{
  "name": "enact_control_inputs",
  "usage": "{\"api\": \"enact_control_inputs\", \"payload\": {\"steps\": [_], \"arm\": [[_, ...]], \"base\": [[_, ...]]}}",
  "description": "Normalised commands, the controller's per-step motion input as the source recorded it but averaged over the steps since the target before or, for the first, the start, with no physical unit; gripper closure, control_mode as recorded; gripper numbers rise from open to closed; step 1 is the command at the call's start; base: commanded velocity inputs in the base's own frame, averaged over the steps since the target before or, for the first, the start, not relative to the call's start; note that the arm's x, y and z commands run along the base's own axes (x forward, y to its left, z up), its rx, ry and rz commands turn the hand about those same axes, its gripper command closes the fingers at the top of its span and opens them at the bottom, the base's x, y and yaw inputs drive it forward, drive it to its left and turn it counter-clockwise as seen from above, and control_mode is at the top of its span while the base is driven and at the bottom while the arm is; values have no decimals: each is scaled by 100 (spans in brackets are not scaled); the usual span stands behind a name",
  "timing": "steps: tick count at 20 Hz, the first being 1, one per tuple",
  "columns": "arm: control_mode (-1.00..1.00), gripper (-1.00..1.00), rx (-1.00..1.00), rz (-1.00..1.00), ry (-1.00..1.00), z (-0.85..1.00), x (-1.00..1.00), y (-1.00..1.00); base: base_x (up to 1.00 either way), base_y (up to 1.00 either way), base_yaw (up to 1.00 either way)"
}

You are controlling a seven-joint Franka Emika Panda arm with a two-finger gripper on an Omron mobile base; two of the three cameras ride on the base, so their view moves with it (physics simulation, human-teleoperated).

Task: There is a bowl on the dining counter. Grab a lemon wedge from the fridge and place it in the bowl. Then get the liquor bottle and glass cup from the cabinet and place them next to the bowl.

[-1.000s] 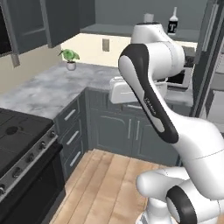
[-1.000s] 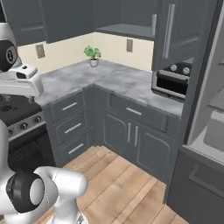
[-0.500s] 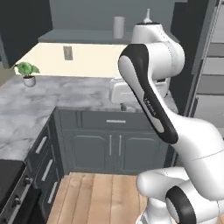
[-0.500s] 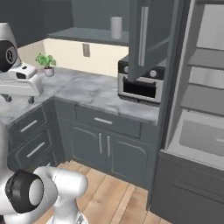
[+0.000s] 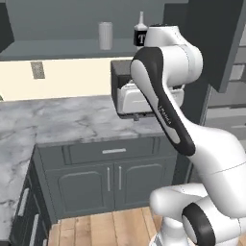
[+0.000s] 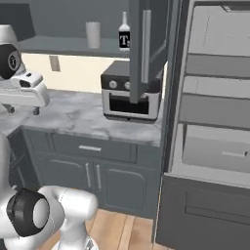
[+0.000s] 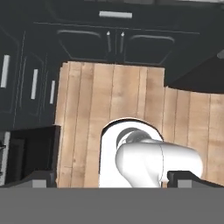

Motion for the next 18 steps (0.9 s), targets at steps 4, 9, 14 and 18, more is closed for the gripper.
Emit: {"api": "enact_control_inputs", "payload": {"steps": [4, 9, 14, 18], "arm": [[100, -100, 0, 0, 0, 0, 0, 0], [100, -100, 0, 0, 0, 0, 0, 0], [100, -100, 0, 0, 0, 0, 0, 0], [100, -100, 0, 0, 0, 0, 0, 0]], "base": [[66, 49, -27], [74, 31, -24], [65, 20, -23], [56, 30, -21]]}}
